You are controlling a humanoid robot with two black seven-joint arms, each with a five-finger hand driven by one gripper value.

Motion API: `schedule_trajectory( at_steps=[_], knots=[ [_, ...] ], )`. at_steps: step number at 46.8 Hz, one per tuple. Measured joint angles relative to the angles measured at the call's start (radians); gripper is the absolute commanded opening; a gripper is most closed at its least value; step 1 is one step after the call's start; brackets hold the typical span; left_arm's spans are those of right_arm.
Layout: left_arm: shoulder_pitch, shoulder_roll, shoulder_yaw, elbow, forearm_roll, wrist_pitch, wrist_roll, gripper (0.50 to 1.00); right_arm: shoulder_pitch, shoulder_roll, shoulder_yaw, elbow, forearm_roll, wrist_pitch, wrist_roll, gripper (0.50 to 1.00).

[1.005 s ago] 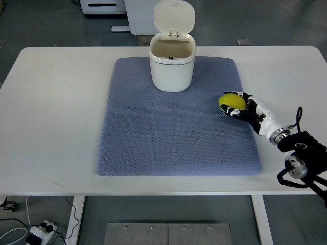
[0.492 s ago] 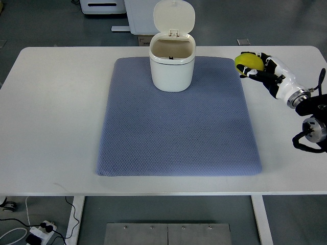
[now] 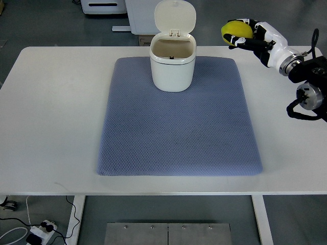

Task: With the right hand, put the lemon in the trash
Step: 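Lift the lemon with the right hand and carry it toward the bin, then lower the lemon over the white bin and open the right hand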

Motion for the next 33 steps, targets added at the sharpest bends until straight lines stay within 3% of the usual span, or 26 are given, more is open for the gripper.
schedule_trajectory(
  at_steps=[33],
  knots=[
    [0.000, 0.000, 0.000, 0.000, 0.000, 0.000, 0.000, 1.000, 0.162, 0.220, -0.068, -0.168, 0.017, -0.028, -0.076, 0.525]
  ],
)
